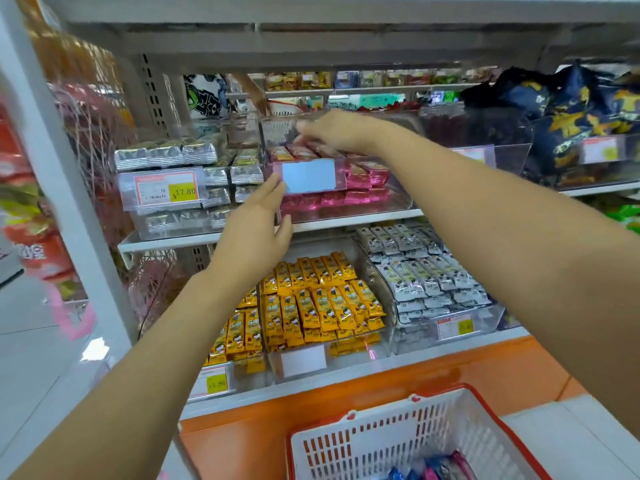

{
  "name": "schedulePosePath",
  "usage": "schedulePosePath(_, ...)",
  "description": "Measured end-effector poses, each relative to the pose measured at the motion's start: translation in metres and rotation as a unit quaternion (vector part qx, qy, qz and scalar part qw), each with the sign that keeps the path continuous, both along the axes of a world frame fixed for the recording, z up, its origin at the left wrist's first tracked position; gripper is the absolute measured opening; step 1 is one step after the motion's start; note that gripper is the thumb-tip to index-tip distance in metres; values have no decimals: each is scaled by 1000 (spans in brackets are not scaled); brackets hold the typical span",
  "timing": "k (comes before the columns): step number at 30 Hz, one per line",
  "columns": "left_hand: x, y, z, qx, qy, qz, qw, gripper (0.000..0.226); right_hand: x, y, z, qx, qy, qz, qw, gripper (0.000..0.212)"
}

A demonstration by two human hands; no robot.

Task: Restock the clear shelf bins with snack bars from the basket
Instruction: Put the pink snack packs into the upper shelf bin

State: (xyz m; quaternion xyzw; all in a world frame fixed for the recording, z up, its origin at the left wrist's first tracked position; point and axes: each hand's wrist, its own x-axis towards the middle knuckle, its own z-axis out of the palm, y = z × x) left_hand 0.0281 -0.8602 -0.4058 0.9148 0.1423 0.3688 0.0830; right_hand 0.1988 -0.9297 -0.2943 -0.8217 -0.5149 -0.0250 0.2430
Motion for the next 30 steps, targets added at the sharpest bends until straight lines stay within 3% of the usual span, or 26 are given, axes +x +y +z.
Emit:
schedulePosePath(3,-10,-11,-13,-16,-40,-30,999,33,-6,-23,-12,178,-38,-5,983,45)
schedulePosePath(5,-17,-19,-30,-47,-36,-59,996,24,-23,-51,-29,213,-60,13,975,47)
schedulePosePath(6,-18,-22,-41,-55,-15,-68,996,32,-33,-67,-41,201,-59,22,978,49)
schedulePosePath(9,-16,-32,-88,-94,102,-74,988,48,-45,-104,-95,115,-34,31,992,52)
schedulePosePath(13,-15,-44,-179,-185,256,-65,947,43,-31,-126,-207,-61,79,7,995,52)
schedulePosePath(16,-24,-55,-244,-239,351,-56,904,25,-19,-135,-294,-220,149,-26,964,35)
schedulePosePath(18,-30,-59,-273,-245,397,-16,884,15,-20,-141,-352,-299,199,-46,932,11)
schedulePosePath(21,-39,-49,-305,-239,456,68,855,25,-29,-144,-445,-382,268,-72,882,27)
schedulePosePath(24,-50,-37,-331,-279,546,73,786,39,-50,-146,-516,-418,324,-89,844,15)
schedulePosePath(26,-55,-36,-341,-311,580,62,751,35,-66,-146,-551,-407,350,-88,839,27)
schedulePosePath(30,-54,-31,-353,-412,533,65,736,18,-96,-145,-597,-388,404,-119,820,35)
